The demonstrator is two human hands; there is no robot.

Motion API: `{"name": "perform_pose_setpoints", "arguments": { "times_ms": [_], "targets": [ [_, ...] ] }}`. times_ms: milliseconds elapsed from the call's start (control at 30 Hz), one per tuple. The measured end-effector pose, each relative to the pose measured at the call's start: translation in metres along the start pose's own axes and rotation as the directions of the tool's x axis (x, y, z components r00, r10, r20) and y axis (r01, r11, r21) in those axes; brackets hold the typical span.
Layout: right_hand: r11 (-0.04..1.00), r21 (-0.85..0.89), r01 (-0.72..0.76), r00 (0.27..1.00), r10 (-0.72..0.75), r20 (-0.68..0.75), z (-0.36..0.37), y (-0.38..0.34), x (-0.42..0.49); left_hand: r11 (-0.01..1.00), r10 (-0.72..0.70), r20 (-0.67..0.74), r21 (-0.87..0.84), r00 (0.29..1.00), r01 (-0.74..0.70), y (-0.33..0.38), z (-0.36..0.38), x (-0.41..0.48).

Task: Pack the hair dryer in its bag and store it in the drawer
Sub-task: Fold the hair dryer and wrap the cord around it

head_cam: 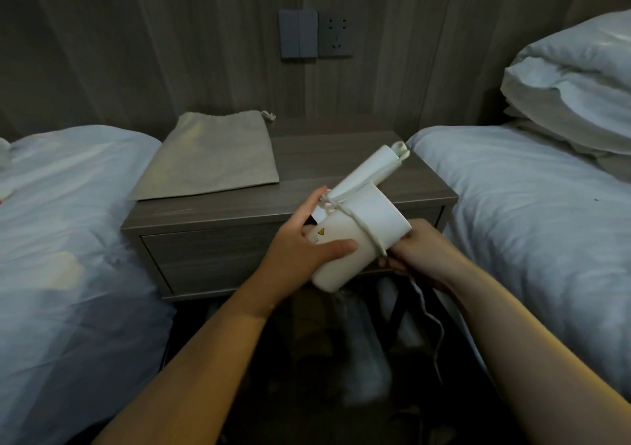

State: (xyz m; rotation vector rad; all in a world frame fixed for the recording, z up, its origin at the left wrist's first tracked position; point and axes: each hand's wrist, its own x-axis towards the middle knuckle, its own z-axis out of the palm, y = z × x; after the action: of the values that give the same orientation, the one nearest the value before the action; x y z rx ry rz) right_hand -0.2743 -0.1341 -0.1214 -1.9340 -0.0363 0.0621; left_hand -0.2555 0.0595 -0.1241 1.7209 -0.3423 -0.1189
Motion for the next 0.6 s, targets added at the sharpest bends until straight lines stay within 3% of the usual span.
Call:
{"name": "perform_pose_setpoints", "arguments": {
  "times_ms": [100, 200, 433, 600],
  "targets": [
    [0.999, -0.038, 0.037, 0.999, -0.036, 0.032, -0.005, -0.008, -0.003, 1.000, 0.009, -0.092, -0.029, 0.996, -0.011, 0.006, -0.009, 0.002],
    [0.998, -0.049, 0.046, 0.999, -0.047, -0.024, -0.005, -0.014, -0.004, 0.999, 0.031, -0.139, -0.004, 0.990, -0.032, 0.012, -0.020, 0.003],
    [0.896, -0.422, 0.138, 0.984, -0.172, -0.043, 0.004, -0.038, -0.015, 0.989, 0.087, -0.227, 0.134, 0.970, -0.057, 0.018, -0.024, 0.000],
    [0.816, -0.559, 0.148, 0.983, -0.184, -0.008, 0.013, -0.039, -0.019, 0.962, 0.138, -0.208, 0.263, 0.968, -0.080, 0.014, -0.016, -0.005]
  ]
}}
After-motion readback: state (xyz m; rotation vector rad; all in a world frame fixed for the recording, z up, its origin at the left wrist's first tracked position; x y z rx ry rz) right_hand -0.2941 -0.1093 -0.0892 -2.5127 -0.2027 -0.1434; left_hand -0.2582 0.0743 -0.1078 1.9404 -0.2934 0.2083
